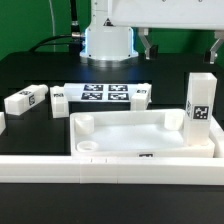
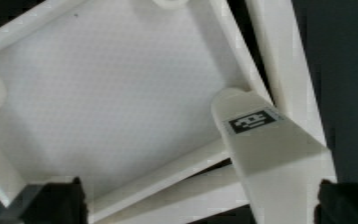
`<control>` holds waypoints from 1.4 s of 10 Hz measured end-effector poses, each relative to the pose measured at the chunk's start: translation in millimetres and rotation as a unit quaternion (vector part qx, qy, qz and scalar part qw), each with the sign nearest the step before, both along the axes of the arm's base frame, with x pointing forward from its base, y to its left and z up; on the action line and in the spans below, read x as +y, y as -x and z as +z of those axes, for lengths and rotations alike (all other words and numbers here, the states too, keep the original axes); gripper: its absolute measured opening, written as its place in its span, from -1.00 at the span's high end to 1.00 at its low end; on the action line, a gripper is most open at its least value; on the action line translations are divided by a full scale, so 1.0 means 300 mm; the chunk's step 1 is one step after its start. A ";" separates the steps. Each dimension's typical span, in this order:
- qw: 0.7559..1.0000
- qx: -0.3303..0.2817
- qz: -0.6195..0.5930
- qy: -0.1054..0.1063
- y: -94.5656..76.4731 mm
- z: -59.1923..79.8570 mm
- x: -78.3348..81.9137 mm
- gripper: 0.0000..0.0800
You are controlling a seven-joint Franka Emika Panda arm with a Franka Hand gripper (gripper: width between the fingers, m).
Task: Assemble desk
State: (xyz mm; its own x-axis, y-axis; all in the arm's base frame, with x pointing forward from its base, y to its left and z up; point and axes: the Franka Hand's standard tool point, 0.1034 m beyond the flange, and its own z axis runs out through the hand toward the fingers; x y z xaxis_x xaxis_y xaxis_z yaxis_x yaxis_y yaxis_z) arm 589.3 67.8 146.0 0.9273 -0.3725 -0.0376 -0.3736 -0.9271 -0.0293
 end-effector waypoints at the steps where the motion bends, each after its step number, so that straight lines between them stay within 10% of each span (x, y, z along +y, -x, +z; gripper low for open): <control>1: 1.000 -0.004 0.020 -0.007 0.038 0.012 -0.025 -0.62; 4: 0.999 -0.011 0.036 -0.014 0.193 -0.054 -0.161 -0.62; 9: 1.000 -0.006 0.013 -0.027 0.198 -0.067 -0.179 -0.62; 14: 0.997 0.048 -0.022 -0.050 0.333 -0.153 -0.184 -0.62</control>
Offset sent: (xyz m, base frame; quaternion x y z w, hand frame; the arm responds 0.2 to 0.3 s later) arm -0.0498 -0.0490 -0.0422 0.0362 0.0320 -0.0360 0.9982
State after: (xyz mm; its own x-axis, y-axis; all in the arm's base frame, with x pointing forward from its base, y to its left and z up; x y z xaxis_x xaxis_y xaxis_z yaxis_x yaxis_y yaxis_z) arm 489.3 12.6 100.0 0.9009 -0.4020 -0.1638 -0.4186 -0.9044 -0.0828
